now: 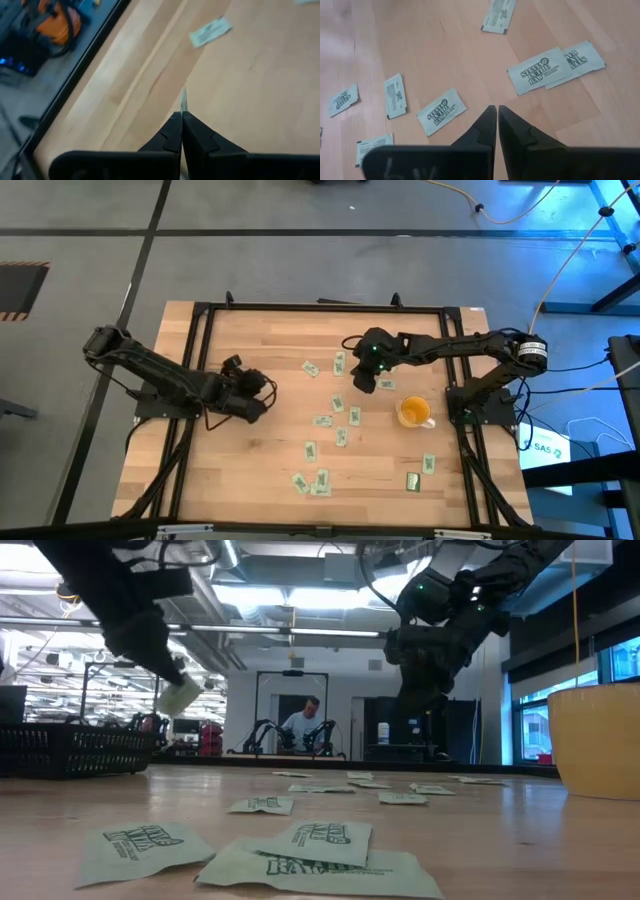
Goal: Pick and place Stevia / Truvia into bins
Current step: Put the stevia packet into the black bin
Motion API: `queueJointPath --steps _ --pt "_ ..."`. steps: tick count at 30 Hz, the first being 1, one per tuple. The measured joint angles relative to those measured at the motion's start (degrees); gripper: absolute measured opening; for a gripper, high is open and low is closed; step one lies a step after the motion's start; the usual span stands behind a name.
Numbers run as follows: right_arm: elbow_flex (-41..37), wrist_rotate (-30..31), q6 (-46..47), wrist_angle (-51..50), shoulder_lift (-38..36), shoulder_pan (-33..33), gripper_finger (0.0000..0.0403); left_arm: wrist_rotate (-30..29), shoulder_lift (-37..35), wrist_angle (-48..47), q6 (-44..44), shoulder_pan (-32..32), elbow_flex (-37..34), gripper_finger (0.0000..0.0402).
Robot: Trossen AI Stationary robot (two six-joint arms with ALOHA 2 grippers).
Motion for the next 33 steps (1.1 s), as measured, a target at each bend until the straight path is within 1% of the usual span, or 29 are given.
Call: queueJointPath --steps 4,10,14,19,22,30,33 --pt "0.0 0.0 0.0 0.1 0.0 0.0 0.0024 0.6 0.0 -6.7 -5.1 0.0 0.6 0.0003" --pt "0.0 0.0 0.0 0.9 0.0 0.0 0.0024 3.9 0.0 -16.7 -11.9 0.0 4.5 0.0003" --pt "0.0 0.0 0.0 2.0 0.0 0.0 0.0023 7.2 0.1 -21.1 -16.7 0.1 4.8 0.0003" --pt "0.0 0.0 0.0 3.1 0.0 0.0 0.0023 10.5 2.5 -27.6 -24.8 0.3 4.7 0.0003" --pt "0.0 0.0 -0.1 3.5 0.0 0.0 0.0023 11.3 5.3 -28.7 -26.8 0.3 4.7 0.0003" --pt "0.0 0.0 -0.1 3.5 0.0 0.0 0.0023 14.1 14.1 -28.5 -27.2 0.8 4.7 0.0003" --pt "0.0 0.0 -0.1 3.5 0.0 0.0 0.0023 14.8 16.3 -28.4 -26.7 1.4 4.7 0.0003"
